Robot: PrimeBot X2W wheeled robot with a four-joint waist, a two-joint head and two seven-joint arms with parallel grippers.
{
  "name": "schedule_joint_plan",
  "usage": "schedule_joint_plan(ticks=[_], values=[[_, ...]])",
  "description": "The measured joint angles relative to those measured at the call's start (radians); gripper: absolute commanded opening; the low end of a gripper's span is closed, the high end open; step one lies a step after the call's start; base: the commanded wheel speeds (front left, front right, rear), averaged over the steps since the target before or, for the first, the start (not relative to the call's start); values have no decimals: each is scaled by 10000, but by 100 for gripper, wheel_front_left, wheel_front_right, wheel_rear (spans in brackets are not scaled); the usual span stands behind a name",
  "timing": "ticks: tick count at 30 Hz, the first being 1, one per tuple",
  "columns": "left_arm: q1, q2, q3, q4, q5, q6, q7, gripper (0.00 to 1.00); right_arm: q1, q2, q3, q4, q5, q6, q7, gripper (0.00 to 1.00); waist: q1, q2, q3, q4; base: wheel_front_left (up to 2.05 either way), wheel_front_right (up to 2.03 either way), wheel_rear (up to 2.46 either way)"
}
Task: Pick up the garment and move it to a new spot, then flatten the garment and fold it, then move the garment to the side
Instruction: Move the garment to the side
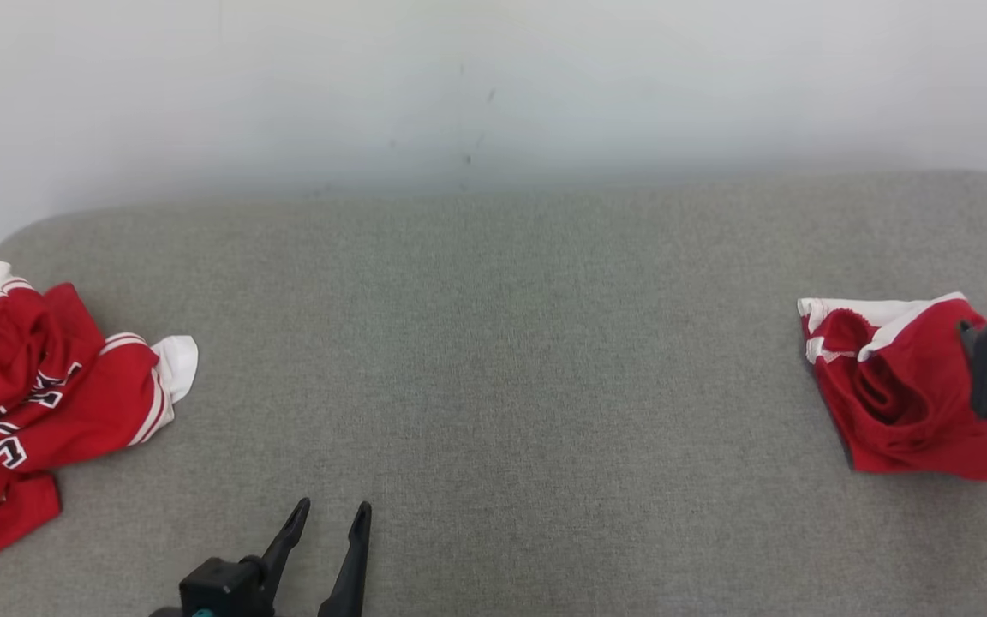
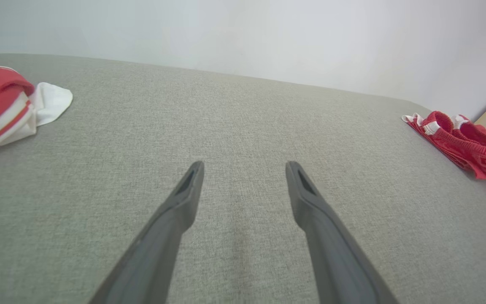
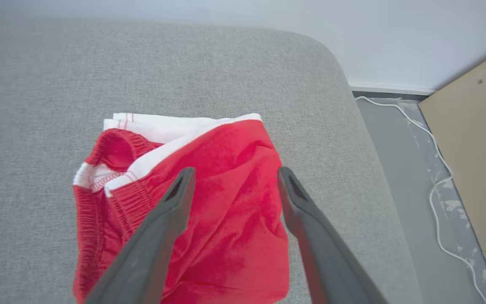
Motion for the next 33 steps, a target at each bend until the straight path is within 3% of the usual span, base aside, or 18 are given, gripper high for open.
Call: schedule_joint_plan(ticks=[6,18,22,33], values=[[546,151,270,96,-192,178,-48,100,1123,370,-504,-863,468,395,-1818,100,-1,0,-669,25,0,0,0],[1276,508,644,-174,-249,470,-94,100,3527,867,-750,-3014,683,336,-4483,100,-1,0,-1663,-46,0,0,0],[1404,665,748,-347,-169,541,-123,100,4234,930,-803,-3856,683,73,-5104,100,-1,-1,-1876,-69,0,0,0],[1780,915,1139,-750,-150,715,-151,100,6523,938,-1266,-6057,570,-920,-5294,100,1,1,-2035,71,0,0,0]])
